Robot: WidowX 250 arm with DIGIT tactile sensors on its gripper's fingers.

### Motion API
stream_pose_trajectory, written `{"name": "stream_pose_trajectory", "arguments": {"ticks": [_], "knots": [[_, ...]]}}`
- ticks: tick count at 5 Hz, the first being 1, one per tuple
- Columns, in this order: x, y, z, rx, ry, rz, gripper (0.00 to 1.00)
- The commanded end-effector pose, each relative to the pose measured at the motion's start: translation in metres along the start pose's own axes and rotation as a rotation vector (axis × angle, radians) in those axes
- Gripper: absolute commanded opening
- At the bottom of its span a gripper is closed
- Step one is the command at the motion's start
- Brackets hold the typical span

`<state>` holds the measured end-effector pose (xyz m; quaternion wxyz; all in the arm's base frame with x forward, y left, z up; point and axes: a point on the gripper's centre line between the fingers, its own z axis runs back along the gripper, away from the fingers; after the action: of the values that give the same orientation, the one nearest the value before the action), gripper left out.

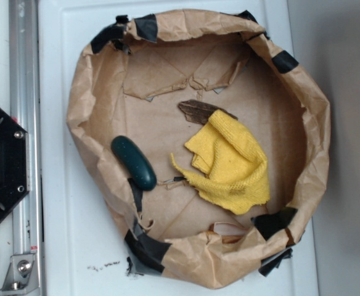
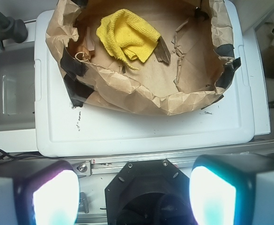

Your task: Grab the yellow cloth.

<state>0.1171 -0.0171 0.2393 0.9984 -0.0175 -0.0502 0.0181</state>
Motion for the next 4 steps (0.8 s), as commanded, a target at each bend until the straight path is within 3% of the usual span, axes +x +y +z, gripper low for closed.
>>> {"name": "stream_pose_trajectory", "arguments": {"ticks": [1, 2, 4], "knots": [[0.0, 0.0, 0.0, 0.0, 0.0, 0.0, 1.0], [0.046, 0.013, -0.043, -0.073, -0.016, 0.2, 1.0], [0.128, 0.002, -0.112, -0.113, -0.015, 0.317, 1.0]]}}
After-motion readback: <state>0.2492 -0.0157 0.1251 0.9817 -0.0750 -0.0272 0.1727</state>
